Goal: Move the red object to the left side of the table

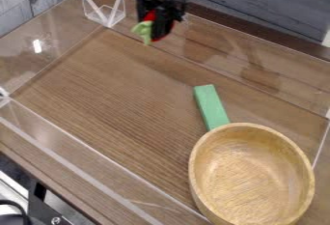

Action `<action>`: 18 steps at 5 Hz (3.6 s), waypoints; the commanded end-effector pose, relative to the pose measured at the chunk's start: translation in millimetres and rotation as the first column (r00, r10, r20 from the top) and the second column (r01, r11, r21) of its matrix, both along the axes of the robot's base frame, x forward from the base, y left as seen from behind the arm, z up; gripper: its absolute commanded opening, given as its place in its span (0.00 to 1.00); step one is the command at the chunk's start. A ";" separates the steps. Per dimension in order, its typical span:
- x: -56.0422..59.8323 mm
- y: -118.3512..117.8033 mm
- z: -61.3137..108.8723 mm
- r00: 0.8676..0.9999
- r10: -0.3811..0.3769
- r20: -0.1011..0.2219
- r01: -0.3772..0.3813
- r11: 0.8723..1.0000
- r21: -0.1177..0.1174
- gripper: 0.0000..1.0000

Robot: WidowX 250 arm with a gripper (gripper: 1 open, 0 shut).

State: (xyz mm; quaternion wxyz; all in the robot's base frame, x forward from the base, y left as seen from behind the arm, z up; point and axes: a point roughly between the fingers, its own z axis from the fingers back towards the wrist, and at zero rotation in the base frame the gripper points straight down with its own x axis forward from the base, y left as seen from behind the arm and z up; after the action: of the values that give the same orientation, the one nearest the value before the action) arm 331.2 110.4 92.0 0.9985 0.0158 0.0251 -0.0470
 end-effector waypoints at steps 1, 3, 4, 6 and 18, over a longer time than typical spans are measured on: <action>-7.9 32.3 25.2 0.998 0.010 0.063 -0.012 0.999 0.035 0.00; -11.6 83.4 10.7 0.999 0.023 0.034 -0.025 0.998 0.058 0.00; -14.9 102.0 0.5 0.999 0.030 0.022 -0.032 0.998 0.063 0.00; -14.0 108.0 -28.9 0.997 0.074 -0.003 -0.074 0.996 0.055 0.00; -31.8 107.6 -18.1 0.980 0.196 -0.036 -0.199 0.949 -0.244 1.00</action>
State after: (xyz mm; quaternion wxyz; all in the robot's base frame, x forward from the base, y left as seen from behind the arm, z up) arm 293.4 206.8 36.1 0.9860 -0.1428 0.0713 0.0475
